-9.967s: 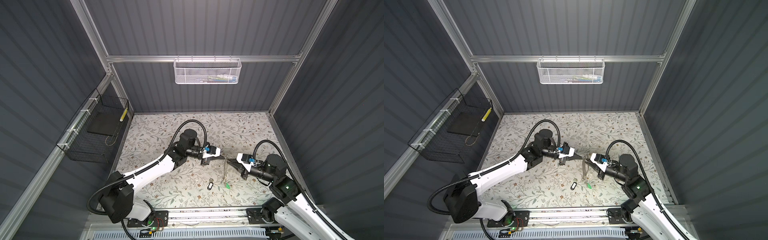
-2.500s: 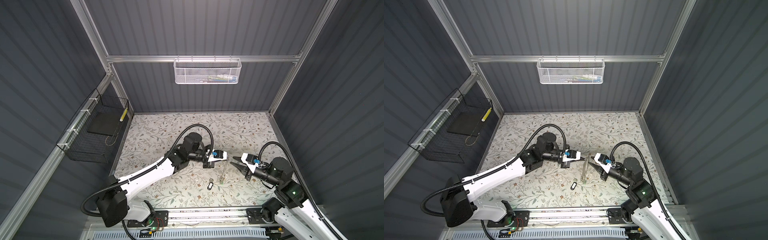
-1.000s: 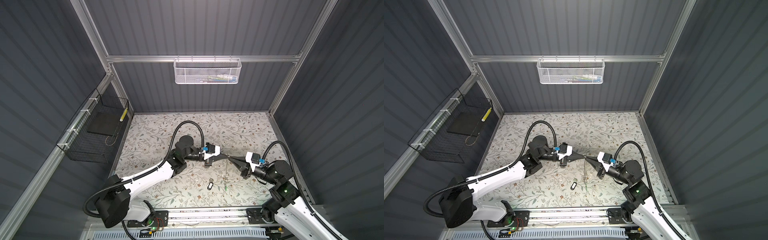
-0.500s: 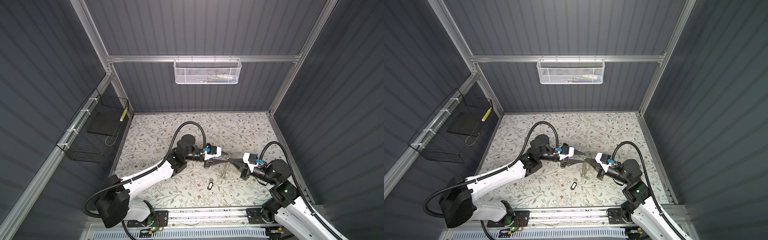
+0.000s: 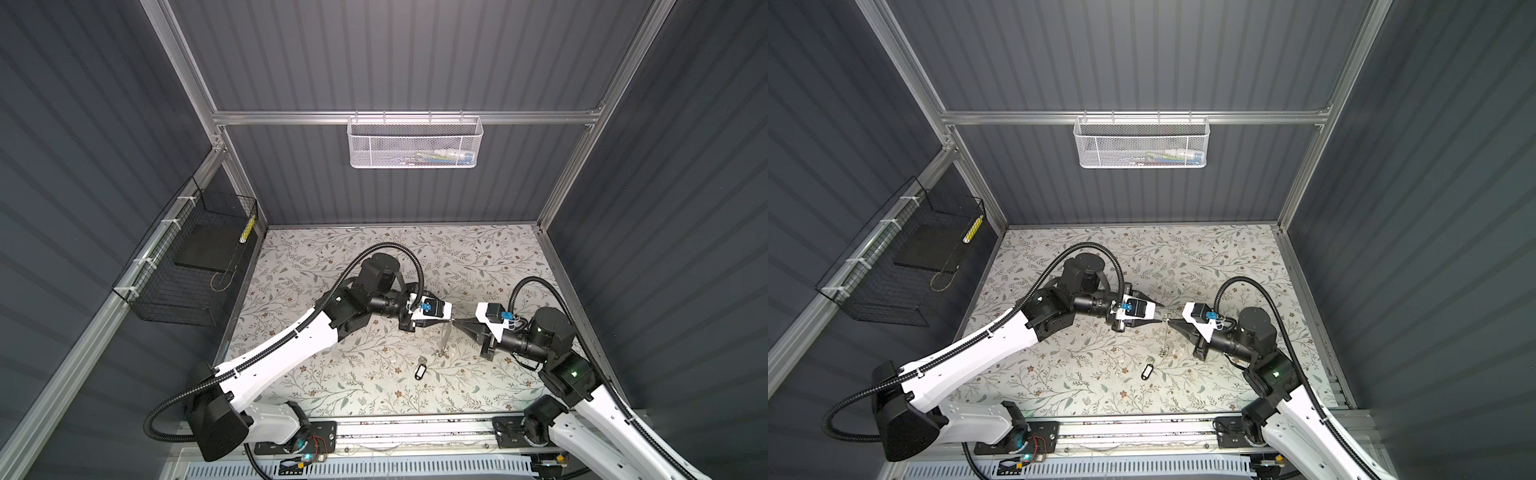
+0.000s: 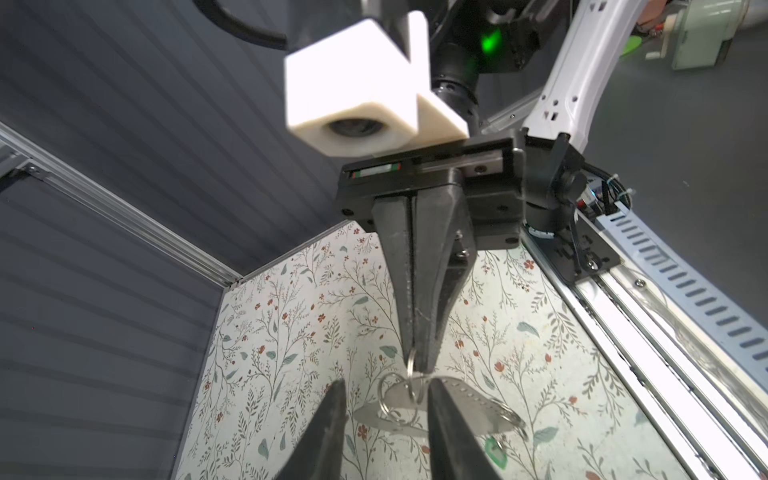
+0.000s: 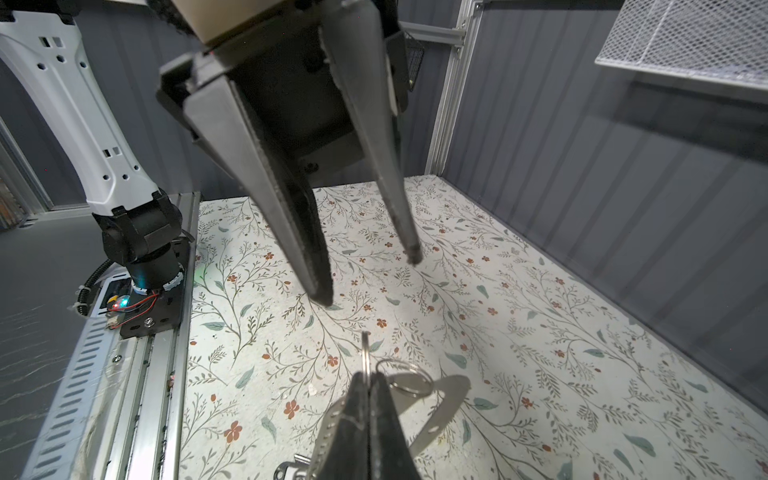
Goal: Put the keys on the keyring
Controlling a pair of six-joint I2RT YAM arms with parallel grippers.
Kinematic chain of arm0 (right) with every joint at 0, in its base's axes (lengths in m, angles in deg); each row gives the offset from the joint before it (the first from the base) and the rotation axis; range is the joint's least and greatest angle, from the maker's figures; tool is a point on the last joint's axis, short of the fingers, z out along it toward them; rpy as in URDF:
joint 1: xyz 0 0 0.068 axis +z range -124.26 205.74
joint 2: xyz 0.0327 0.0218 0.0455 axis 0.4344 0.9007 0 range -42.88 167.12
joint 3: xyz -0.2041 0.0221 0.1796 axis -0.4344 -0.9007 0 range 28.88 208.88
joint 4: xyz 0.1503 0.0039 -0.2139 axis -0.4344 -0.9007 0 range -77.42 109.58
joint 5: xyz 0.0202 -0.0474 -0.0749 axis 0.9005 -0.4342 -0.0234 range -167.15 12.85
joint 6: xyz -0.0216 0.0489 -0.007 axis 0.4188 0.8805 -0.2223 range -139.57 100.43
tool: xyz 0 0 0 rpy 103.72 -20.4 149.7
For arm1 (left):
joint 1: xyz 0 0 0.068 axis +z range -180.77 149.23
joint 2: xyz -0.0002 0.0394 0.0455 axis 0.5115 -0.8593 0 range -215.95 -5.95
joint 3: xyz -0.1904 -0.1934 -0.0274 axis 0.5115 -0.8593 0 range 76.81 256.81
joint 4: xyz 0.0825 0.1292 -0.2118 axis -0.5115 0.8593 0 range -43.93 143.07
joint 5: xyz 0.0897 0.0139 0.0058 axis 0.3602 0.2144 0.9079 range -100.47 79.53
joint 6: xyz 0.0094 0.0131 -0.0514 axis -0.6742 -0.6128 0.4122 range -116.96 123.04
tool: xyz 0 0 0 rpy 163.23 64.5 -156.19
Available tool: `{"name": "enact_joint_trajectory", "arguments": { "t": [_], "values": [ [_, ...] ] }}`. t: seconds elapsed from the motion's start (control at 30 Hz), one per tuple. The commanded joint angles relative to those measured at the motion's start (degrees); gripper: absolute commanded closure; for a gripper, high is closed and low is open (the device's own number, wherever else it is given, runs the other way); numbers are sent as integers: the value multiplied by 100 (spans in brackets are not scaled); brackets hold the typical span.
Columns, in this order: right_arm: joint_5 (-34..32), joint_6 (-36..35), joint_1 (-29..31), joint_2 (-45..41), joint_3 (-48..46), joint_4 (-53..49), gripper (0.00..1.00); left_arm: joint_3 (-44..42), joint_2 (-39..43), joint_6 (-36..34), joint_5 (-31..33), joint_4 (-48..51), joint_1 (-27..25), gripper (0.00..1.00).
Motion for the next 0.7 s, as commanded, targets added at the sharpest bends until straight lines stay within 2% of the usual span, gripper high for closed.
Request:
{"name": "enact_joint_trajectory", "arguments": {
  "t": [0.0,0.13,0.23,0.53,0.63,0.67],
  "values": [
    [168,-34,15,26,243,-40,100,316,-165,-534,333,750,-130,67],
    [176,-23,11,53,250,-37,100,497,-324,-659,502,954,-221,71],
    [176,-23,13,62,245,-38,100,633,-409,-748,603,1113,-248,79],
    [211,-15,19,143,232,-19,100,751,-462,-780,664,1195,-277,83],
    [220,-5,25,144,247,2,100,767,-491,-736,574,1184,-284,98],
    [220,3,27,144,244,-3,100,759,-502,-704,546,1164,-288,99]
  ]
}}
